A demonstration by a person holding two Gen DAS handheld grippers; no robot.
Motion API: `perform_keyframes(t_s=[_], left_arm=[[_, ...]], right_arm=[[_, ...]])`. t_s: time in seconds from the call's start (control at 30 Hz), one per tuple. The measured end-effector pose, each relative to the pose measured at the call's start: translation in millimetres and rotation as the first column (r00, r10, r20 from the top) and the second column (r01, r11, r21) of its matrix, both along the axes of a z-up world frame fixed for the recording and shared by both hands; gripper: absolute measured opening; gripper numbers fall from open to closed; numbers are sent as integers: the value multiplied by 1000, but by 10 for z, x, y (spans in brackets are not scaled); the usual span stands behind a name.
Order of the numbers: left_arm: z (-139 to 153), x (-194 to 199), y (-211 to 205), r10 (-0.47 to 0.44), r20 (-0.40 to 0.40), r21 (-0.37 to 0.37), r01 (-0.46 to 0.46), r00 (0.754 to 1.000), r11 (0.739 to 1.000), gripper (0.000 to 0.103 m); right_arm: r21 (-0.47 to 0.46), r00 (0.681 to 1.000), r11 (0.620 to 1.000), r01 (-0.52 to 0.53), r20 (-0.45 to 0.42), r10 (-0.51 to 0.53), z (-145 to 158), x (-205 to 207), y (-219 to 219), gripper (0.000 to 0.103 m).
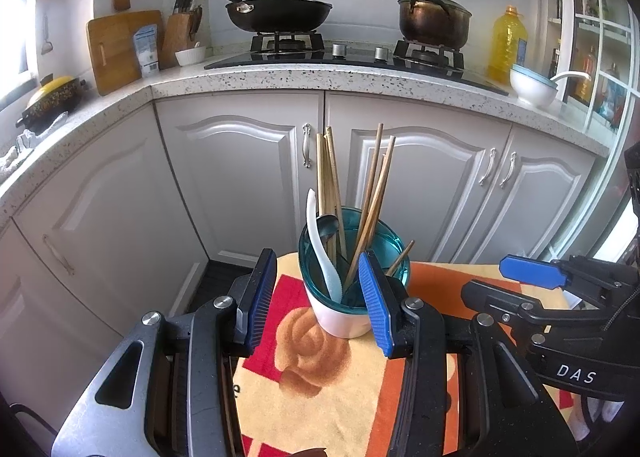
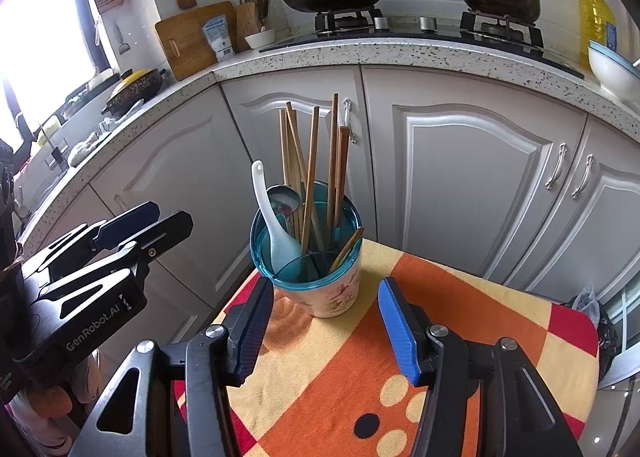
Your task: Organize utensils
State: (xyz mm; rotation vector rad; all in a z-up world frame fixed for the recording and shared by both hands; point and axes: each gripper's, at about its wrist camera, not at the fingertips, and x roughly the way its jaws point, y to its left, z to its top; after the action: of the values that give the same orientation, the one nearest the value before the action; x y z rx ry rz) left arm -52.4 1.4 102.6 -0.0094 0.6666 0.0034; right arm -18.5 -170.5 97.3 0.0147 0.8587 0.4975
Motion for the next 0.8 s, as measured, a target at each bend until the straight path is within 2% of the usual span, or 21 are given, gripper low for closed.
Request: perform_keyframes(t_s=[0.8], left_arm=[[-11,9,-72,-4,1,21,4,1000,1000,42]], right_arm=[[-2,1000,1000,-3,-20,3,-43,-5,11,56]])
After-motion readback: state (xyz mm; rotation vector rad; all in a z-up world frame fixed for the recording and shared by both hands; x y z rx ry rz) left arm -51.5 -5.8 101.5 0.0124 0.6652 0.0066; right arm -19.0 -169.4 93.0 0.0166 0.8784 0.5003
